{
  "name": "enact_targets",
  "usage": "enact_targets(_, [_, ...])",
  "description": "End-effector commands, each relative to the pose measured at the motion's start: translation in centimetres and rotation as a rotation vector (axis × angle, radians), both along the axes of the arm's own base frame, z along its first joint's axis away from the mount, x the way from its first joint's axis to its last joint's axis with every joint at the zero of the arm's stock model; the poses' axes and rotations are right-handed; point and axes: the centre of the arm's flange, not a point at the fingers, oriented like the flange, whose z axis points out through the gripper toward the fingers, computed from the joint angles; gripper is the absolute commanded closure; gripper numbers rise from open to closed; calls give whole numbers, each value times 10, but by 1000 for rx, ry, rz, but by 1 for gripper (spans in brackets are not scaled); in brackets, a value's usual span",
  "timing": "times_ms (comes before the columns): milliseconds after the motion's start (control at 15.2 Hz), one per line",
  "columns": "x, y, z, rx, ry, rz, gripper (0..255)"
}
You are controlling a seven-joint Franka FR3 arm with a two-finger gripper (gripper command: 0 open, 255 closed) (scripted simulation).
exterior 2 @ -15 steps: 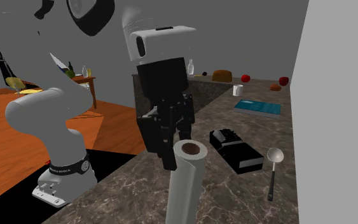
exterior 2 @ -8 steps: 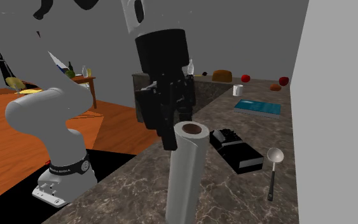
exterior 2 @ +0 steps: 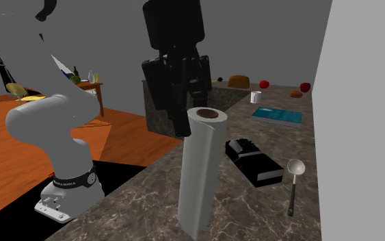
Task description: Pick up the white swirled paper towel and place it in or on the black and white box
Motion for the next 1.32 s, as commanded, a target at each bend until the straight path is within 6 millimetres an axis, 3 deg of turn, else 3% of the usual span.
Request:
enact_targets(0, [-1, 1, 11, 0, 0, 0, 255])
enact_targets(132, [-1, 1, 19, 0, 0, 0, 255])
enact_targets(1254, [63, 211, 63, 0, 0, 0, 255])
